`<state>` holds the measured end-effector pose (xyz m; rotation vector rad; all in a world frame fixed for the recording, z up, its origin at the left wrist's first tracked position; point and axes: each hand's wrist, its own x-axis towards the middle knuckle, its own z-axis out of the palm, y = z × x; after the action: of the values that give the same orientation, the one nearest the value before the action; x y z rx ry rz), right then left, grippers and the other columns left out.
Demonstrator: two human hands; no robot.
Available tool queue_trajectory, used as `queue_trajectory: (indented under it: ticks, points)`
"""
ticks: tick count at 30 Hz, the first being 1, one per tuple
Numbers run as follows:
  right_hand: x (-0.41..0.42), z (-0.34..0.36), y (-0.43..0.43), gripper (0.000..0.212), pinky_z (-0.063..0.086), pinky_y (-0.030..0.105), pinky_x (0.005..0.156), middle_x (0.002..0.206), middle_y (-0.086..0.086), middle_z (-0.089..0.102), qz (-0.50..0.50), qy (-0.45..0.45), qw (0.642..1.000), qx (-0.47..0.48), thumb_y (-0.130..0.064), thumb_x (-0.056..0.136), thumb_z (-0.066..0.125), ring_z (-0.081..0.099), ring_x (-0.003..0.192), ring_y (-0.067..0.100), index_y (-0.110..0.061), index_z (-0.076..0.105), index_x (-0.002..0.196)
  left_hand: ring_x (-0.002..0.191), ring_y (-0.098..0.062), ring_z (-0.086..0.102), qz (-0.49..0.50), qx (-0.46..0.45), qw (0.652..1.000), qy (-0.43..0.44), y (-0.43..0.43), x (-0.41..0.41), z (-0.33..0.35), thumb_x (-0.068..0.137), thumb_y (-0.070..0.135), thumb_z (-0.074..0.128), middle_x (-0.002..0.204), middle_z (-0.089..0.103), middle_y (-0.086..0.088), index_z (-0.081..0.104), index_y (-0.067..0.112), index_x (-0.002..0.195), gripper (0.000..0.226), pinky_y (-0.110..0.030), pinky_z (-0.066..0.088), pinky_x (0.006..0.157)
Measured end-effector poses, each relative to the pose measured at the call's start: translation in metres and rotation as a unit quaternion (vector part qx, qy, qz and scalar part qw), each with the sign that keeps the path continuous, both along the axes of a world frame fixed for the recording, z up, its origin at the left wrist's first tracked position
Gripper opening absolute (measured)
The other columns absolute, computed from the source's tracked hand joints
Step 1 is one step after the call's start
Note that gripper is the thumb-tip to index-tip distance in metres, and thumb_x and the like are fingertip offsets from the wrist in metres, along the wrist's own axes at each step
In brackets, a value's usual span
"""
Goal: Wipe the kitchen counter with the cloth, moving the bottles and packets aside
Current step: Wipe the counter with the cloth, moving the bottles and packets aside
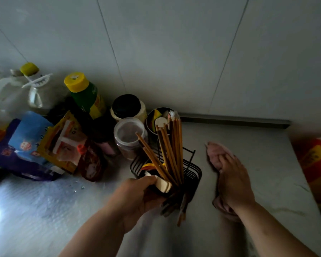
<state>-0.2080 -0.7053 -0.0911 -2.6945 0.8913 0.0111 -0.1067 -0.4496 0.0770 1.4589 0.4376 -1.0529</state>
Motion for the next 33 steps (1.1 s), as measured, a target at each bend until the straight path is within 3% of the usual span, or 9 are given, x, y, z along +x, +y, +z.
queue_trajectory:
  ticks: [8, 13, 17, 19, 22, 25, 28, 31, 33]
  points:
    - [-0.018, 0.009, -0.014, 0.075, 0.004, 0.041, 0.121, 0.162, 0.0, 0.004, -0.085, 0.053, 0.995, 0.006, -0.019, 0.088, 0.043, 0.001, 0.148, 0.022, -0.021, 0.006, 0.153, 0.064, -0.021, 0.072, -0.009, 0.001, 1.0, -0.01, -0.029, -0.004, 0.01, 0.095, 0.014, 0.046, 0.078, 0.076, -0.015, 0.066, -0.002, 0.1, 0.026, -0.028, 0.057, 0.053]
    - [0.0, 0.021, -0.019, 0.048, 0.028, 0.041, 0.114, 0.147, 0.003, 0.043, -0.067, -0.067, 0.995, 0.036, -0.026, 0.093, 0.038, 0.036, 0.136, 0.029, -0.025, 0.042, 0.14, 0.062, -0.017, 0.068, -0.028, 0.003, 0.999, -0.041, -0.035, -0.001, 0.019, 0.096, 0.019, 0.045, 0.057, 0.072, -0.004, 0.064, 0.004, 0.091, 0.025, -0.026, 0.051, 0.06]
    - [0.057, 0.047, -0.017, 0.039, 0.054, 0.053, 0.086, 0.113, 0.009, 0.065, 0.005, -0.204, 0.945, 0.257, -0.057, 0.094, 0.036, 0.062, 0.103, 0.041, -0.037, 0.057, 0.121, 0.048, -0.009, 0.068, -0.025, 0.003, 0.999, -0.037, -0.035, 0.002, 0.021, 0.097, 0.023, 0.044, 0.058, 0.073, -0.002, 0.064, 0.004, 0.094, 0.027, -0.017, 0.052, 0.042]
    - [0.093, 0.049, -0.02, 0.044, 0.046, 0.055, 0.097, 0.13, 0.01, 0.057, 0.088, -0.16, 0.967, 0.176, -0.048, 0.094, 0.041, 0.055, 0.116, 0.039, -0.037, 0.043, 0.136, 0.052, -0.01, 0.07, -0.036, 0.01, 0.999, -0.032, -0.034, 0.002, 0.02, 0.096, 0.026, 0.044, 0.065, 0.075, -0.005, 0.065, 0.003, 0.097, 0.031, -0.018, 0.053, 0.043]
    - [0.138, 0.04, -0.022, 0.066, 0.019, 0.049, 0.117, 0.159, -0.002, 0.019, 0.203, -0.08, 0.97, 0.104, -0.039, 0.092, 0.052, 0.013, 0.146, 0.024, -0.028, 0.023, 0.15, 0.057, -0.015, 0.072, -0.037, 0.016, 0.999, -0.025, -0.035, 0.002, 0.017, 0.096, 0.031, 0.044, 0.073, 0.076, -0.01, 0.066, 0.001, 0.098, 0.037, -0.022, 0.055, 0.046]
    - [0.157, 0.022, -0.021, 0.071, 0.02, 0.051, 0.116, 0.158, -0.004, 0.018, 0.27, -0.023, 0.96, 0.069, -0.041, 0.09, 0.054, 0.013, 0.146, 0.022, -0.035, 0.014, 0.149, 0.055, -0.014, 0.072, -0.036, 0.024, 0.999, -0.033, -0.037, 0.004, 0.012, 0.095, 0.036, 0.042, 0.066, 0.075, -0.008, 0.066, 0.005, 0.09, 0.039, -0.027, 0.05, 0.055]
    - [0.154, 0.016, -0.021, 0.068, 0.003, 0.047, 0.119, 0.16, -0.01, 0.011, 0.258, -0.016, 0.963, 0.076, -0.035, 0.094, 0.048, 0.005, 0.147, 0.017, -0.04, 0.009, 0.149, 0.042, -0.008, 0.066, -0.036, 0.032, 0.998, -0.051, -0.042, 0.004, 0.014, 0.096, 0.037, 0.038, 0.047, 0.069, 0.0, 0.061, 0.011, 0.078, 0.039, -0.022, 0.045, 0.048]
    - [0.138, 0.021, -0.025, 0.064, 0.014, 0.045, 0.114, 0.156, -0.011, 0.023, 0.236, -0.057, 0.969, 0.043, -0.03, 0.091, 0.051, 0.015, 0.145, 0.018, -0.038, 0.021, 0.148, 0.036, -0.004, 0.062, -0.053, 0.042, 0.995, -0.075, -0.044, 0.007, 0.015, 0.097, 0.038, 0.036, 0.04, 0.064, 0.004, 0.057, 0.014, 0.073, 0.04, -0.02, 0.042, 0.044]
    - [0.126, 0.022, -0.031, 0.083, 0.027, 0.046, 0.105, 0.154, -0.008, 0.025, 0.199, -0.042, 0.979, 0.017, -0.026, 0.078, 0.067, 0.021, 0.14, 0.025, -0.039, 0.023, 0.147, 0.035, -0.003, 0.061, -0.053, 0.045, 0.994, -0.086, -0.046, 0.012, 0.011, 0.097, 0.038, 0.034, 0.039, 0.063, 0.006, 0.056, 0.015, 0.072, 0.041, -0.02, 0.04, 0.047]
